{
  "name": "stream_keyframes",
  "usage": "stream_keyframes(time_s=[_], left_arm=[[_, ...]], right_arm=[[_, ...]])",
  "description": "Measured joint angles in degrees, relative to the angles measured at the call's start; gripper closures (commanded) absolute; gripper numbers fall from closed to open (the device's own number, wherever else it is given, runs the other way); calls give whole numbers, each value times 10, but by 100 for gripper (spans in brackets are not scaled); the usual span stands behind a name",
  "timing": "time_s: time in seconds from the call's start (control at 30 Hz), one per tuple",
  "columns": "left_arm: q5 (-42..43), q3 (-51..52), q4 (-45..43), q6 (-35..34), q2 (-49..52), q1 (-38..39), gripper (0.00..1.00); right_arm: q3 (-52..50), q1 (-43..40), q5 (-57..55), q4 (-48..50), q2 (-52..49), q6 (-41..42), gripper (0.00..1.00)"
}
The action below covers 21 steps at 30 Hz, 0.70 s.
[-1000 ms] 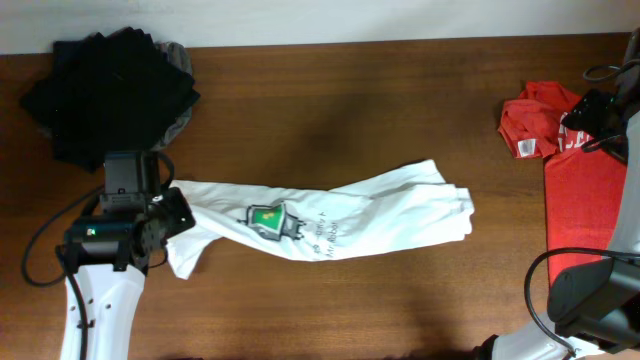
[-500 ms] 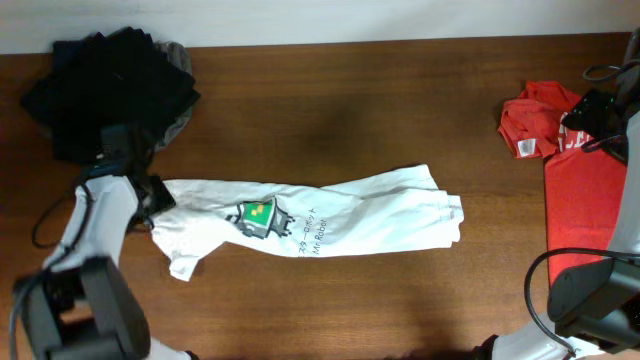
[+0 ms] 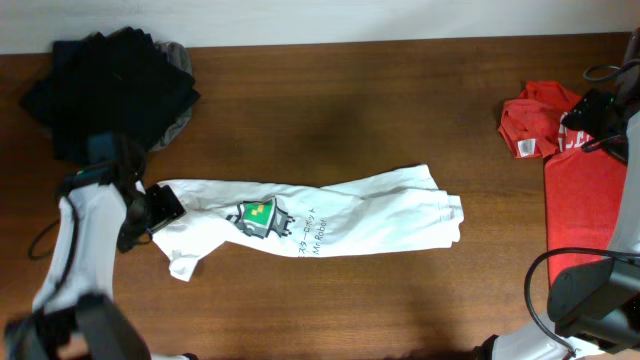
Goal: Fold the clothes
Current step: 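Drag the white T-shirt leftward and down with the left gripper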
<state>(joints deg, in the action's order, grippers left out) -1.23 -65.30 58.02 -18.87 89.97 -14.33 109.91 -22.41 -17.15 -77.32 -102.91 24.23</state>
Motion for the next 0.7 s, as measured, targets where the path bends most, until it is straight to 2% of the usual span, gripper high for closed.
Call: stream_keyframes(time_s=[0.33, 0.47, 0.7], left_arm=[[41, -3, 117, 0, -261, 23, 16], [54, 9, 126, 0, -311, 52, 16], [58, 106, 123, -20, -338, 80, 16]], right_arm=[[0, 0, 0, 0, 0, 0, 2], [0, 0, 0, 0, 0, 0, 2], [0, 0, 36, 11, 0, 0, 2]])
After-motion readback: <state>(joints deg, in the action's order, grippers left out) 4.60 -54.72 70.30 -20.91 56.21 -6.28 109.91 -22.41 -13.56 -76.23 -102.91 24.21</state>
